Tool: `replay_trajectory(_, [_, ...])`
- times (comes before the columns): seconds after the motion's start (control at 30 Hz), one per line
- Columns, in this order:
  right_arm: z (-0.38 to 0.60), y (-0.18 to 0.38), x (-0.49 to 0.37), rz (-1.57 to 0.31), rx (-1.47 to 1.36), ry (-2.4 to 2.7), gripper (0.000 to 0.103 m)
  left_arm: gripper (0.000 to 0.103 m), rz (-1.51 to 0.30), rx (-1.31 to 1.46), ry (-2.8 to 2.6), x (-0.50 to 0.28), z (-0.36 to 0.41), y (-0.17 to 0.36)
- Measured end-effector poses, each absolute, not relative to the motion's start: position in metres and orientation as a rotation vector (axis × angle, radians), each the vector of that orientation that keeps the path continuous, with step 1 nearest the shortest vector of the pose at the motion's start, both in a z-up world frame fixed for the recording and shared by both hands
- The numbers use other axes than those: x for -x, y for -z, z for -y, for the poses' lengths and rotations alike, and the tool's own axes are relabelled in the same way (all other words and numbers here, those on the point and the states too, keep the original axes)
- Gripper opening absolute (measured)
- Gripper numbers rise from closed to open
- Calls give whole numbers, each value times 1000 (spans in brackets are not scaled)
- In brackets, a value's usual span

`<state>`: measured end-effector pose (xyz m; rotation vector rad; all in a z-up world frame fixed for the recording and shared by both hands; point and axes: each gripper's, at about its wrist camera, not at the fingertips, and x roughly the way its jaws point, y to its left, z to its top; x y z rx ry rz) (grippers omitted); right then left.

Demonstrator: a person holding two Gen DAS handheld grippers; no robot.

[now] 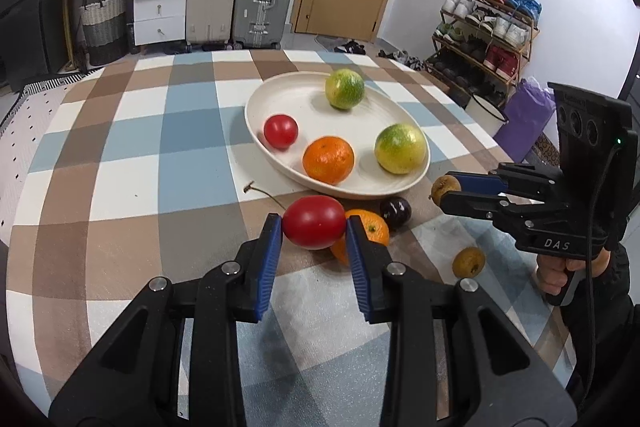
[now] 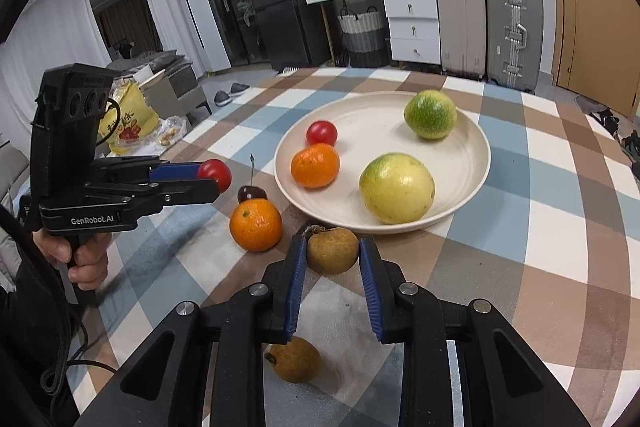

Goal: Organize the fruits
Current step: 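Carry the tomato and kiwi over the plate and open both tools to release them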

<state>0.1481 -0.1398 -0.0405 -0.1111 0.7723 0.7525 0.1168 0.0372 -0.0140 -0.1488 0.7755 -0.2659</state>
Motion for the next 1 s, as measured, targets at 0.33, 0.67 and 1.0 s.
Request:
replay_trajectory(0.33, [158,17,-151,-702,51,-703,27,30,-718,129,196,-116,-31,-5])
replay_trajectory(0.67, [175,-18,-158,-629,20,-657,27,30,-646,124,153,-125,-23,-43])
replay_trajectory(1.0, [172,-44,-174,-604,34,-658,27,30,-630,95,172,-154,-8,-66])
